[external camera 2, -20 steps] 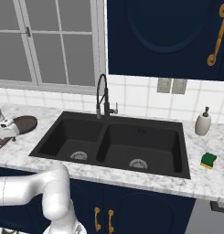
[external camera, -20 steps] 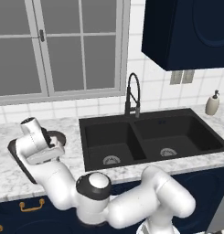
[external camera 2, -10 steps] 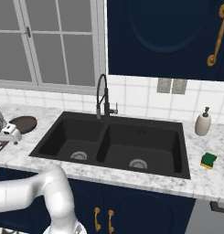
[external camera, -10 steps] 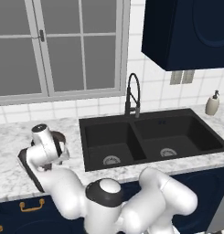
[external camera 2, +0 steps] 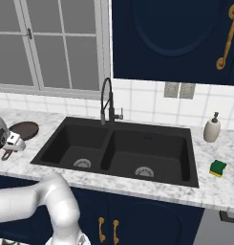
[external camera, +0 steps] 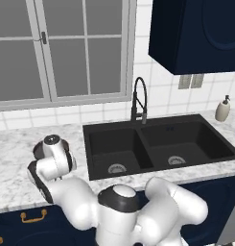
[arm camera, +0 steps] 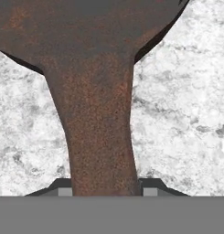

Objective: Pick the pan and sponge and place them into the sink. Then turn on the water.

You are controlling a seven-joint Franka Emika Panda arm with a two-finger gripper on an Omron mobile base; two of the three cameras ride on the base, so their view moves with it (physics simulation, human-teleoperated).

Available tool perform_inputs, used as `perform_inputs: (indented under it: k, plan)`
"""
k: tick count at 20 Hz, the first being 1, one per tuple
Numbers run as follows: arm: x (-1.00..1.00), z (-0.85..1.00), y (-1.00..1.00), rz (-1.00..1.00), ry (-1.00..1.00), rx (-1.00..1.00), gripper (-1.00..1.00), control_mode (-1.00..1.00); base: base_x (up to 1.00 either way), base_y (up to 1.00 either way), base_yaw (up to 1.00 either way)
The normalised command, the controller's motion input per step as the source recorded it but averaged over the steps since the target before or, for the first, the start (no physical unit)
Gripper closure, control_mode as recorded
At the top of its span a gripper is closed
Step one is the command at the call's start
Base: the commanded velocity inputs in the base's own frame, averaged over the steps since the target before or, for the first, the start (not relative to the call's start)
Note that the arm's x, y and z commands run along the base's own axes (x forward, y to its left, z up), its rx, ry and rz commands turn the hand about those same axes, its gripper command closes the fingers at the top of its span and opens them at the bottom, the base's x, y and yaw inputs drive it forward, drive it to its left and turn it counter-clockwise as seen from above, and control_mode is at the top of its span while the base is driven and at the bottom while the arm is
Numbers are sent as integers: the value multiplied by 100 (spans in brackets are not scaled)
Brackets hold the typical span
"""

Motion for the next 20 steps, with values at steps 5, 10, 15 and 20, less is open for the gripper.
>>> perform_inputs:
  k: [5,10,15,20]
  plan:
    - [-4,-7,0,-5,14,2,100,-100,0,0,0]
    - [-76,43,-19,-21,-8,10,100,-100,0,0,0]
    - [-83,42,-65,-28,-17,23,100,-100,0,0,0]
    - [-59,58,-88,-25,-12,30,100,-100,0,0,0]
